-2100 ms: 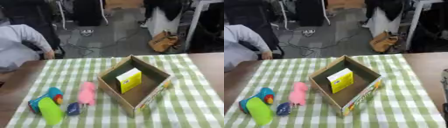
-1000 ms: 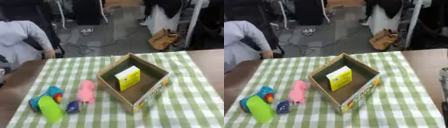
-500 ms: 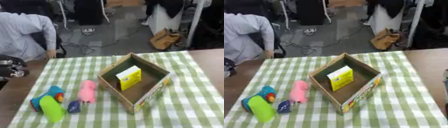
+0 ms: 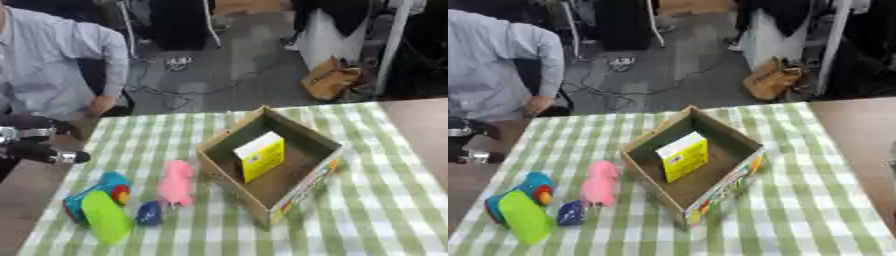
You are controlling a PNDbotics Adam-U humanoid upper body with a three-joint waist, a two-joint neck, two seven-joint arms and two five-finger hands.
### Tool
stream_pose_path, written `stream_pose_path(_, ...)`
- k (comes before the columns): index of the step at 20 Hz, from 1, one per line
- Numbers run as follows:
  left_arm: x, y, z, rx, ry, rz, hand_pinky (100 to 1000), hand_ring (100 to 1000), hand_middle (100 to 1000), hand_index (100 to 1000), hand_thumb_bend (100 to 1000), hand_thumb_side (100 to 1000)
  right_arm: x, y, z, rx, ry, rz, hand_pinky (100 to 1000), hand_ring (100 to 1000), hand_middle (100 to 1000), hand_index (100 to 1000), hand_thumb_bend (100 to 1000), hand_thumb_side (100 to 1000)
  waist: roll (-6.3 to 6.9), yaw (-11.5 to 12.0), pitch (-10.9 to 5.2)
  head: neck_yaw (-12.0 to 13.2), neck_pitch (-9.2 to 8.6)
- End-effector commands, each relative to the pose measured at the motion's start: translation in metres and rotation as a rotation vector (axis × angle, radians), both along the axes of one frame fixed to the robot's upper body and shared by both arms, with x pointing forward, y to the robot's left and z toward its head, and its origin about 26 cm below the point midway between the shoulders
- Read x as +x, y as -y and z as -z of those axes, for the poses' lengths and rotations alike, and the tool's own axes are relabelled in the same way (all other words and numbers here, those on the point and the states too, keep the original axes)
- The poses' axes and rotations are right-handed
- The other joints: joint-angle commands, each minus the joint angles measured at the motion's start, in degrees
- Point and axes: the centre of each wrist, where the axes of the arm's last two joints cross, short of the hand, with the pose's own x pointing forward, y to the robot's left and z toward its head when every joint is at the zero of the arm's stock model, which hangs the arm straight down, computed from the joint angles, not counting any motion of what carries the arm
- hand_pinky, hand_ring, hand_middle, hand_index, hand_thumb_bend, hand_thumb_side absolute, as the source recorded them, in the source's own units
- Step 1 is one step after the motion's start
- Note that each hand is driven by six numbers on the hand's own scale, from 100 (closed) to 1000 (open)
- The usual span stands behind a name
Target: Pick up objects on the table and place them in the box.
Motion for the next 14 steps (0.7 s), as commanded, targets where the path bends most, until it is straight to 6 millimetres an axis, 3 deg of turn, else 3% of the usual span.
stream_pose_path(1, 0.000, 0.001, -0.013, 0.076, 0.031, 0.032, 1000, 1000, 1000, 1000, 926, 1000, -0.003, -0.001, -0.009, -0.012, 0.034, -0.010, 715, 891, 867, 1000, 100, 1000, 0.83, 0.00, -1.91, 0.24, -0.08)
stream_pose_path(6, 0.001, 0.000, -0.006, 0.138, 0.059, 0.032, 1000, 1000, 1000, 1000, 863, 1000, -0.004, -0.001, -0.009, -0.009, 0.035, -0.009, 716, 891, 866, 1000, 100, 1000, 0.83, -0.06, -1.98, 0.37, -0.13)
stream_pose_path(14, 0.000, -0.012, 0.022, 0.205, 0.092, -0.002, 1000, 1000, 980, 1000, 799, 1000, -0.004, 0.000, -0.009, -0.006, 0.038, -0.003, 717, 891, 866, 1000, 100, 1000, 0.83, -0.29, -1.94, 0.62, -0.20)
